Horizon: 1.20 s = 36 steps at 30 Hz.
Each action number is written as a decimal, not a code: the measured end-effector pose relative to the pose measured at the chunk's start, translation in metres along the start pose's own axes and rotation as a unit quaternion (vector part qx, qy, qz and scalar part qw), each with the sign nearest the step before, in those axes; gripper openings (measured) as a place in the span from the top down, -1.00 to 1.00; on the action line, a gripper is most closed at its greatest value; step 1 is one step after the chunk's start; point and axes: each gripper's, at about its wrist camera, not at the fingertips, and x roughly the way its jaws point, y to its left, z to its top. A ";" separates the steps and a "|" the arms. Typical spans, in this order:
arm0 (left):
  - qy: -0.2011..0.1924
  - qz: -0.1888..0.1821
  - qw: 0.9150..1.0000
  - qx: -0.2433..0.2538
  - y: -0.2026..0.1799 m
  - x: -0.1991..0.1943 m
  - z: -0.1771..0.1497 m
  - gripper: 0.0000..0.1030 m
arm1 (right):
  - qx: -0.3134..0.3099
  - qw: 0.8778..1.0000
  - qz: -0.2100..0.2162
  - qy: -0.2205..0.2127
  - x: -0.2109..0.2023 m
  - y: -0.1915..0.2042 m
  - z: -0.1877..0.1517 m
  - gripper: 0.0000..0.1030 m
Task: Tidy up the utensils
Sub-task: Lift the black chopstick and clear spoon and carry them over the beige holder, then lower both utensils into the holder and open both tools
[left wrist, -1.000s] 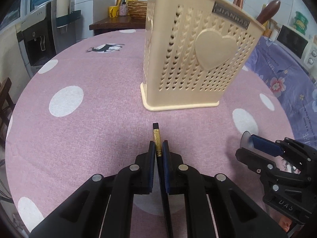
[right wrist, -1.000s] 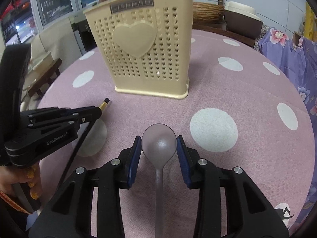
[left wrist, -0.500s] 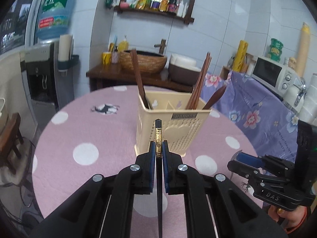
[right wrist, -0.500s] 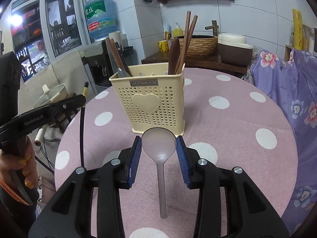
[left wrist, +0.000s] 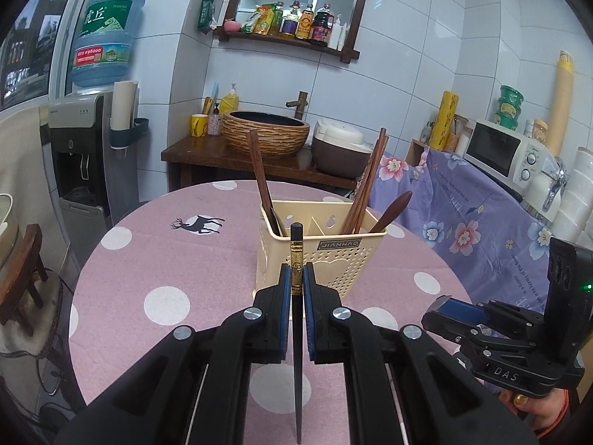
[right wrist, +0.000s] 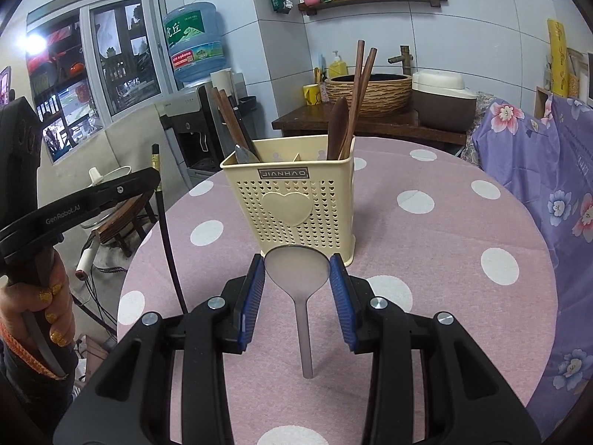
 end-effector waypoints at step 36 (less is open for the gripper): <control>-0.081 -0.003 0.997 0.016 -0.010 0.028 0.137 0.86 | -0.043 0.996 -0.031 -0.069 0.056 0.033 0.156 0.28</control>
